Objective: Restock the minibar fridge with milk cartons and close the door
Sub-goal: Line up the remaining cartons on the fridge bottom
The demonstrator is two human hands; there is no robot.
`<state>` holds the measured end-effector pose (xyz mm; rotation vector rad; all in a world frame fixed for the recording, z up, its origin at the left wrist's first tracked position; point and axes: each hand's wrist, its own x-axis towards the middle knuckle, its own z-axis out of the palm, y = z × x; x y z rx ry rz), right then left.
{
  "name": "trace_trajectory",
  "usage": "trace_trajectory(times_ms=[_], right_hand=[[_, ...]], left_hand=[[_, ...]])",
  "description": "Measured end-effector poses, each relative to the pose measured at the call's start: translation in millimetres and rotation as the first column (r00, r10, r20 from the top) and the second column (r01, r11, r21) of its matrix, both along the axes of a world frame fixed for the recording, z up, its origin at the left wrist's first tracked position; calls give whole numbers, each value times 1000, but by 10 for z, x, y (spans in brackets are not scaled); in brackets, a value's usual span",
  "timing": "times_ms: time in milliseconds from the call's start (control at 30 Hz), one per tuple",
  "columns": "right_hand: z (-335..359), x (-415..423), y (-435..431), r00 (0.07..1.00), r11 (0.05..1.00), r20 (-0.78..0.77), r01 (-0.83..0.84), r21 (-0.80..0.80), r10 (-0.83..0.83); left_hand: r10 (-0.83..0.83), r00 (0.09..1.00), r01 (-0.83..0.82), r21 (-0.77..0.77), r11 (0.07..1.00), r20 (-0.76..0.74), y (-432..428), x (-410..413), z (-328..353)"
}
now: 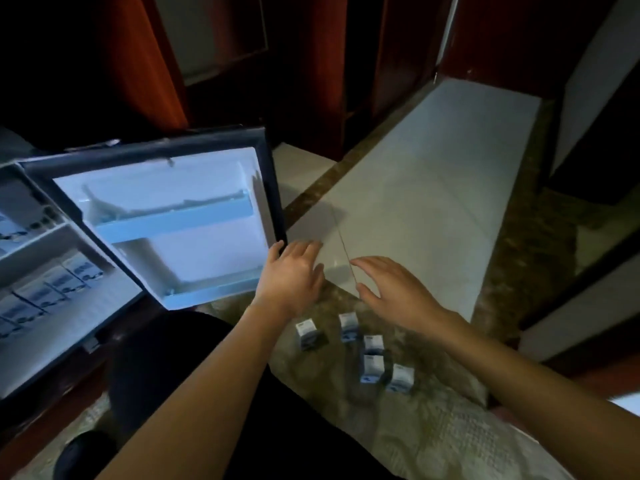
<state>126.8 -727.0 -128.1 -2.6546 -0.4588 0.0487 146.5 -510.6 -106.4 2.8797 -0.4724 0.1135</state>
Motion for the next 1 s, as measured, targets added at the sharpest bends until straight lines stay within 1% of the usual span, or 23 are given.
trace_trajectory(times_ms=[100, 200, 333, 433, 567, 633, 733, 867, 1000], right_hand=[[-348, -86, -78, 997, 1000, -76, 27, 8, -27], [-747, -156, -149, 987, 998, -156, 44, 41, -37], [-1279, -289, -239, 975, 993, -211, 92, 76, -74], [-1604, -357, -314, 961, 991, -257, 118, 56, -100], [-1982, -402, -427, 926, 993, -359, 119, -21, -119], [-2138, -422, -453, 914, 993, -387, 110, -53, -122], [-2302, -431, -460, 913, 993, -391, 101, -66, -119], [-2460, -405, -459, 924, 990, -357, 110, -88, -134], [-2611, -364, -452, 941, 990, -315, 96, -100, -123]], left_hand=[[-23, 995, 27, 48, 998, -93, -120, 17, -365], [-42, 988, 52, 64, 997, -150, -253, -38, -706], [-58, 968, 91, 130, 987, -243, -392, -117, -1117], [-62, 938, 114, 133, 984, -340, -455, -143, -1439], [-72, 912, 144, 153, 978, -404, -474, -201, -1809], [-56, 907, 127, 144, 981, -418, -450, -204, -1942], [6, 907, 58, 138, 989, -421, -343, -139, -2093], [98, 886, -1, 209, 978, -453, -111, -115, -2307], [153, 850, -72, 176, 982, -505, -40, -127, -2512]])
